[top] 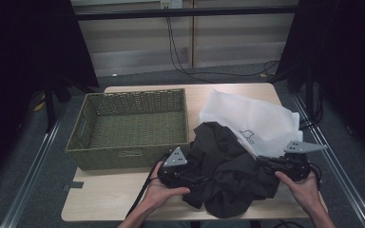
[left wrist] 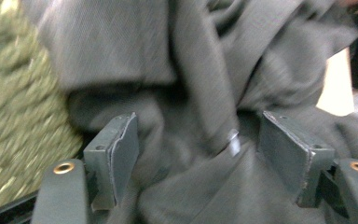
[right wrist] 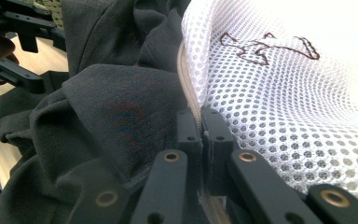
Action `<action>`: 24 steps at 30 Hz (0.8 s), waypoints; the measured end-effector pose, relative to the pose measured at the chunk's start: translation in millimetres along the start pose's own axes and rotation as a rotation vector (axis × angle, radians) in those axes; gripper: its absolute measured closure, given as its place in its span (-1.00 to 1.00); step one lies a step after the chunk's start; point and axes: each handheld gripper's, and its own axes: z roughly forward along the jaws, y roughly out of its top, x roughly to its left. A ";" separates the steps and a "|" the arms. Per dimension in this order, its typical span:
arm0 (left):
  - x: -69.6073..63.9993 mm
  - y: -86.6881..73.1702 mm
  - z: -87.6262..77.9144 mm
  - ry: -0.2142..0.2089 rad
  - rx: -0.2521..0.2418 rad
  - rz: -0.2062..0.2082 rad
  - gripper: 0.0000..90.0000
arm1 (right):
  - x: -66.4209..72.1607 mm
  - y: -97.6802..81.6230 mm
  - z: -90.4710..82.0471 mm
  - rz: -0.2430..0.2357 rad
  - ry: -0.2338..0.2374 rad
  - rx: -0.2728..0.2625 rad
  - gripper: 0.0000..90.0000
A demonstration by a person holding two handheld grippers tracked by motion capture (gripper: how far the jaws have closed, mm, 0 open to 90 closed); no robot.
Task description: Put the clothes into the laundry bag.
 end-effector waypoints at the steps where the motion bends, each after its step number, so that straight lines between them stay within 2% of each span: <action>1: 0.2 -1.5 1.8 0.001 0.008 0.003 -0.38 | 0.1 0.1 0.3 -0.004 0.000 0.000 0.94; 5: 4.9 -4.4 9.1 0.009 0.022 -0.026 -0.40 | -0.1 0.9 -0.1 -0.010 0.001 0.004 0.94; 6: 6.5 -5.1 11.5 0.017 0.046 -0.020 -0.40 | 0.0 0.9 -0.2 -0.009 0.002 0.003 0.94; 7: 7.6 -5.9 14.4 0.050 0.076 -0.025 -0.40 | 0.0 0.9 0.0 -0.011 0.003 0.003 0.94; 8: 10.4 -6.8 18.0 0.046 0.091 -0.056 -0.40 | 0.0 0.9 0.1 -0.010 0.003 0.003 0.94; 11: 11.8 -8.7 23.8 0.051 0.116 -0.073 -0.19 | -0.5 1.7 0.3 -0.013 0.009 0.001 0.93; 13: 10.9 -8.1 25.2 0.058 0.128 -0.048 -0.08 | -0.2 2.5 0.0 -0.014 0.009 0.002 0.93; 14: 11.4 -6.4 25.1 0.045 0.147 -0.045 0.00 | -0.3 3.0 0.0 -0.018 0.010 0.000 0.92; 15: 11.5 -5.9 26.1 0.038 0.153 -0.061 0.07 | -0.7 3.7 0.1 -0.017 0.013 -0.002 0.92; 17: 9.7 -5.1 26.5 0.021 0.169 -0.047 0.20 | -1.3 5.4 0.5 -0.020 0.011 -0.007 0.90; 19: 6.6 -6.1 27.2 -0.006 0.175 -0.048 0.32 | -0.7 7.4 0.6 -0.025 0.013 -0.007 0.88; 20: 3.0 -8.1 28.6 -0.032 0.169 -0.046 0.39 | -0.3 8.1 0.8 -0.028 0.012 -0.008 0.87; 22: -0.1 -9.2 29.0 -0.035 0.162 -0.060 0.40 | -0.5 9.7 1.0 -0.029 0.013 -0.009 0.83; 24: -4.8 -10.7 30.3 -0.053 0.150 -0.055 0.42 | -1.3 10.6 0.7 -0.032 0.014 -0.011 0.77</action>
